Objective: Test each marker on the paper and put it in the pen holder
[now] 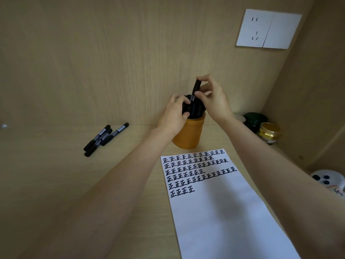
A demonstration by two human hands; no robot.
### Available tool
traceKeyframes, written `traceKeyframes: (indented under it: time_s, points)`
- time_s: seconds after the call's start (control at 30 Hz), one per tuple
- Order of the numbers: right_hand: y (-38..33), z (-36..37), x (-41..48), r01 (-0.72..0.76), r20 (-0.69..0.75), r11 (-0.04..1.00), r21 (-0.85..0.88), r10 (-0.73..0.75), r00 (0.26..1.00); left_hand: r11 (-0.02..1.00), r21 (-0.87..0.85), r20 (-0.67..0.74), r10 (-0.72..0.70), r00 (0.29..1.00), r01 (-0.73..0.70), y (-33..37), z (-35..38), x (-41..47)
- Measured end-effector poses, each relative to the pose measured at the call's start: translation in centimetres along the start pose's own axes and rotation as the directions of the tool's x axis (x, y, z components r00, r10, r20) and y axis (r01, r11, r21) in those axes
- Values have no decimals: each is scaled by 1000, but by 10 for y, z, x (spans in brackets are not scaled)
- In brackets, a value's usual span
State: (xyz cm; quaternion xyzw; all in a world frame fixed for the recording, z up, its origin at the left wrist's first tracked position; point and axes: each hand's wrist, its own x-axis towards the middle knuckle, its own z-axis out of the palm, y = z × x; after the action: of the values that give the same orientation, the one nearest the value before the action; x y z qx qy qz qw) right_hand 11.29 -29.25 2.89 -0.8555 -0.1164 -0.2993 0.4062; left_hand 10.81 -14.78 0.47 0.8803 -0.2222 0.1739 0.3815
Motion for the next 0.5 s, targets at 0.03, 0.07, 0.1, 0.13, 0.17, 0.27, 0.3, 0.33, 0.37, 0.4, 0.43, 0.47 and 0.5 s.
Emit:
traceKeyframes:
  time_s: [0.03, 0.07, 0.1, 0.13, 0.17, 0.27, 0.3, 0.33, 0.37, 0.4, 0.43, 0.47, 0.5]
  points:
    - [0, 0, 1, 8, -2, 1000, 3, -8, 1000, 1000, 11, -5, 4, 1000, -4, 0, 0, 0]
    - [-1, 0, 1, 18, 6, 1000, 9, -18, 1000, 1000, 18, -8, 9, 1000, -9, -1, 1, -1]
    - [-3, 0, 3, 28, 23, 1000, 9, -28, 999, 1000, 21, -12, 13, 1000, -12, -1, 2, -1]
    - [-6, 0, 4, 40, 43, 999, 3, -40, 998, 1000, 23, -16, 15, 1000, -15, -1, 2, -2]
    - [-8, 0, 6, 52, 62, 999, -7, -51, 997, 999, 28, -20, 17, 1000, -16, -1, 3, -2]
    - [-14, 1, 10, 60, 96, 998, -17, -58, 994, 999, 45, -30, 13, 999, -12, 0, 4, -2]
    - [-14, 1, 10, 57, 101, 998, -18, -55, 993, 999, 43, -36, 6, 999, -4, 1, 4, -2]
    - [-13, 0, 10, 53, 107, 998, -21, -51, 993, 999, 37, -44, -2, 999, 4, 1, 4, -2]
    - [-12, -1, 10, 42, 111, 999, -24, -39, 993, 1000, 29, -51, -9, 999, 10, 2, 5, -2]
    - [-11, -2, 9, 25, 115, 999, -20, -23, 993, 1000, 21, -58, -16, 998, 17, 3, 6, -2]
    - [-10, -2, 7, 7, 112, 1000, -4, -6, 994, 999, 15, -65, -29, 997, 30, 5, 7, -1]
    - [-8, -2, 6, -10, 95, 1000, 23, 8, 995, 999, 12, -71, -46, 996, 47, 7, 8, -1]
    - [-7, -3, 5, -22, 65, 998, 57, 18, 998, 998, 13, -77, -64, 995, 65, 9, 10, 0]
